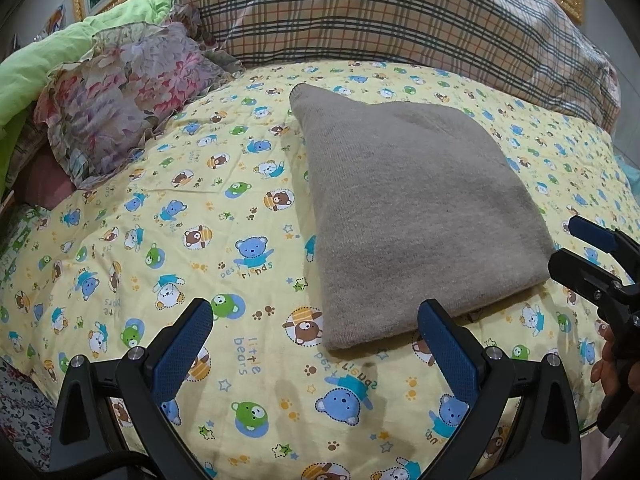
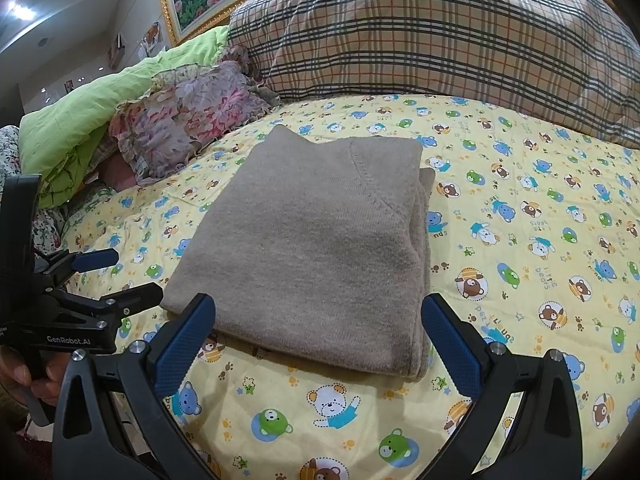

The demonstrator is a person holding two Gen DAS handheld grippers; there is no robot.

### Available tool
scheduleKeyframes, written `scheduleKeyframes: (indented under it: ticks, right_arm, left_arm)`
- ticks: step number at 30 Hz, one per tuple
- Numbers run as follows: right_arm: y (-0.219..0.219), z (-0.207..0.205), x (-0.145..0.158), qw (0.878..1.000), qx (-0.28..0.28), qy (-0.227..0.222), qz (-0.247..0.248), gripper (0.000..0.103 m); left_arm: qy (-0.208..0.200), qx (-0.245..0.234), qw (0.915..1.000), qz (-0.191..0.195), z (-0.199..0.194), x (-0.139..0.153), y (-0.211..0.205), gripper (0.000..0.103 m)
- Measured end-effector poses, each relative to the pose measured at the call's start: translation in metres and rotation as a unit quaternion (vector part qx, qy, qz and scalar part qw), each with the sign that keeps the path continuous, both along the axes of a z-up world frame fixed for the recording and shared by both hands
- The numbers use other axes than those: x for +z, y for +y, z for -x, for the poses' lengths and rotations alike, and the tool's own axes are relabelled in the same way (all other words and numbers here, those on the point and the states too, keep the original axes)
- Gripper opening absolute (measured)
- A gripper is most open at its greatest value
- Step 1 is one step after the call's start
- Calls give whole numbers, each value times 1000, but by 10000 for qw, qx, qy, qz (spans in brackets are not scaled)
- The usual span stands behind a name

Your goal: Fold small clothes

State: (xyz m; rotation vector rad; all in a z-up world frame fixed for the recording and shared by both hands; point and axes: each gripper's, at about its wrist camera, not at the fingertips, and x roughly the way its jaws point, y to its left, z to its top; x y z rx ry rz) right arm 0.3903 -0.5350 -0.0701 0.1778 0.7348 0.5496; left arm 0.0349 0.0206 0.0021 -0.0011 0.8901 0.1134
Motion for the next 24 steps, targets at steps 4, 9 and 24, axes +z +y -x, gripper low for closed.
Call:
scheduleKeyframes:
  ticks: [4, 9, 24]
  right_arm:
    - [0, 0, 0, 10000, 2, -6, -2, 102]
    - [1, 0, 1, 10000, 1, -5, -3, 103]
    - [2, -2, 2, 10000, 4, -14, -7, 102]
  left_arm:
    - [-21, -7, 10000, 3, 0, 1, 0, 102]
    - [-17, -7, 10000, 16, -1, 2, 0, 102]
    - [-26, -20, 10000, 15, -2, 3, -1, 102]
